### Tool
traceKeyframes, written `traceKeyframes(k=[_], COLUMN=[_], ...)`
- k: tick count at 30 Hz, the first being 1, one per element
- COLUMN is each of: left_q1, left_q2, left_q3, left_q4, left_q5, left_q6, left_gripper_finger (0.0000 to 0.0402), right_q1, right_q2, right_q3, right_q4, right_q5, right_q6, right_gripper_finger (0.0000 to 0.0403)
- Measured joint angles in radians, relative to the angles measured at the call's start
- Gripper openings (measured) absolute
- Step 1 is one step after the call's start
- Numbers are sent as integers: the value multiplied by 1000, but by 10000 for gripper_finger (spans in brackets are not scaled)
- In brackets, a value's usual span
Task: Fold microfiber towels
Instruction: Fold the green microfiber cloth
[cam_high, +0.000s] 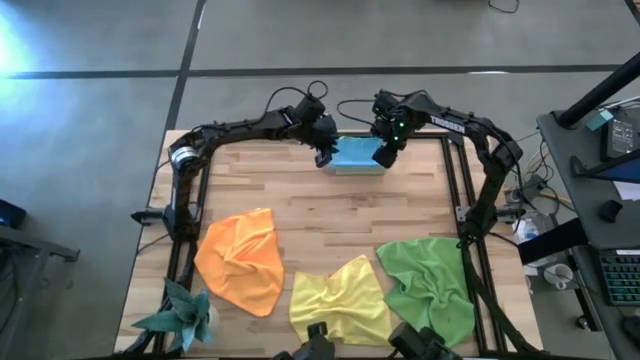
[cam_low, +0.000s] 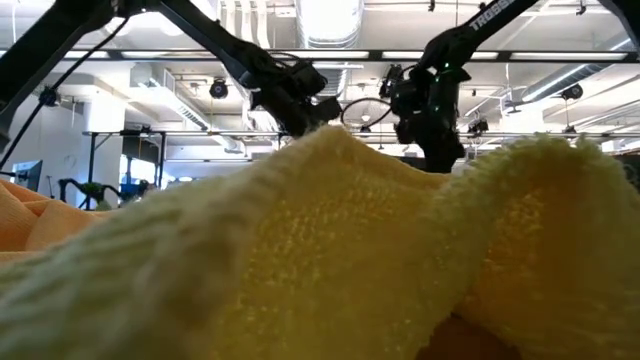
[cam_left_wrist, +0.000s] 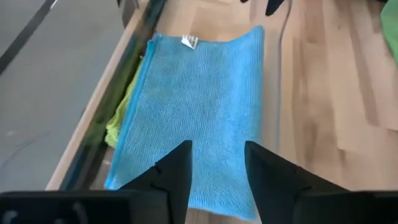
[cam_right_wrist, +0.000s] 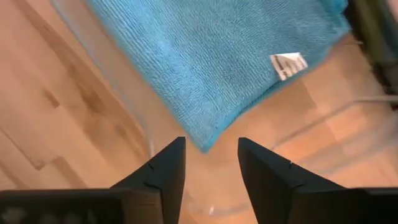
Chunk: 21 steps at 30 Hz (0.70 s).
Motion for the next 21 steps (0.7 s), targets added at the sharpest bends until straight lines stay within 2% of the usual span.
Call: traceKeyframes(k=[9,15,21], left_q1=[-12,-64,-151], left_q2=[-150,-241,-299], left_q3=[-23,-121,-244], left_q4=[-115,-143,-133], left_q5=[-36,-37,-39], left_q6=[-19,-44,-69], left_gripper_finger=[132,132,132], right_q1=[29,104,197], right_q2=[-192,-337,-451], right_q3=[0,-39,-151], right_q4=[-6,16,64], right_q5=[-6,-6,-6], right_q6=[144,238,400], right_gripper_finger=[143,133,134])
